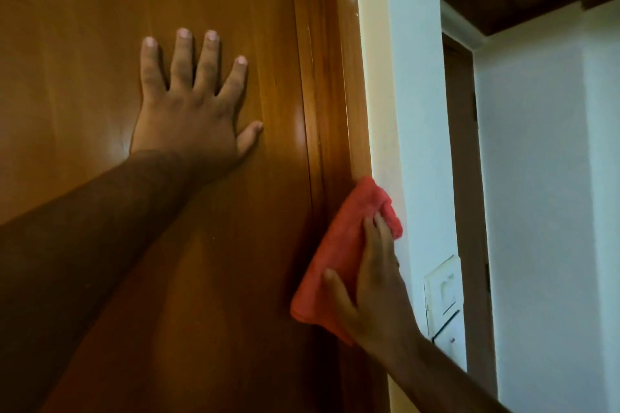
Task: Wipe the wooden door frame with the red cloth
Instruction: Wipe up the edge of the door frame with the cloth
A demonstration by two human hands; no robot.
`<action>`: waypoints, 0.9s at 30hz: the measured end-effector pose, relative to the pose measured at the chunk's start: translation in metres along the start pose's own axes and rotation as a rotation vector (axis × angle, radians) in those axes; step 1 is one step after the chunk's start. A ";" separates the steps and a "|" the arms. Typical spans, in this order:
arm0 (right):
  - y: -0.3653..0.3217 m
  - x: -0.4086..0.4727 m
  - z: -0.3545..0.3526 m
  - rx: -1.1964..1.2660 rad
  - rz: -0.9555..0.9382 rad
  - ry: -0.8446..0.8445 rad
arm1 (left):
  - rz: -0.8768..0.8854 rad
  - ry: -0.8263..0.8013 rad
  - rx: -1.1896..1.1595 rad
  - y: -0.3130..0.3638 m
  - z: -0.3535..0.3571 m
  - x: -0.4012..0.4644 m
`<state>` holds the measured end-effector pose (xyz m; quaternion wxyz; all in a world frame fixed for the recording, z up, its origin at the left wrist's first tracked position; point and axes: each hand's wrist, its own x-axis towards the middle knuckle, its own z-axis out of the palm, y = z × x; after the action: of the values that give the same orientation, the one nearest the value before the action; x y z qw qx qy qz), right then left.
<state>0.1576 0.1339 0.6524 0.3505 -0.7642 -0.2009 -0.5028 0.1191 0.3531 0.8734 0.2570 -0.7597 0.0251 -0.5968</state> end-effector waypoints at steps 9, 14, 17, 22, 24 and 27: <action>-0.096 0.252 -0.038 -0.244 -0.036 0.149 | -0.038 0.004 0.039 0.004 -0.001 0.000; -0.084 0.240 -0.052 -0.188 -0.158 0.080 | -0.047 -0.047 0.011 0.005 -0.007 0.000; -0.061 0.194 -0.055 -0.252 -0.211 0.016 | -0.009 -0.061 0.015 -0.005 -0.016 0.010; -0.099 0.240 -0.052 -0.262 -0.005 0.311 | -0.057 0.025 0.051 -0.048 -0.033 0.050; -0.114 0.268 -0.049 -0.361 0.039 0.282 | -0.073 0.011 0.057 -0.059 -0.030 0.056; -0.119 0.293 -0.047 -0.388 0.041 0.302 | -0.054 0.019 0.071 -0.062 -0.021 0.056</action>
<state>0.1714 0.1661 0.9703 0.2332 -0.7372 -0.0304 -0.6334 0.0989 0.3799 0.9529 0.2674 -0.7449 -0.0141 -0.6111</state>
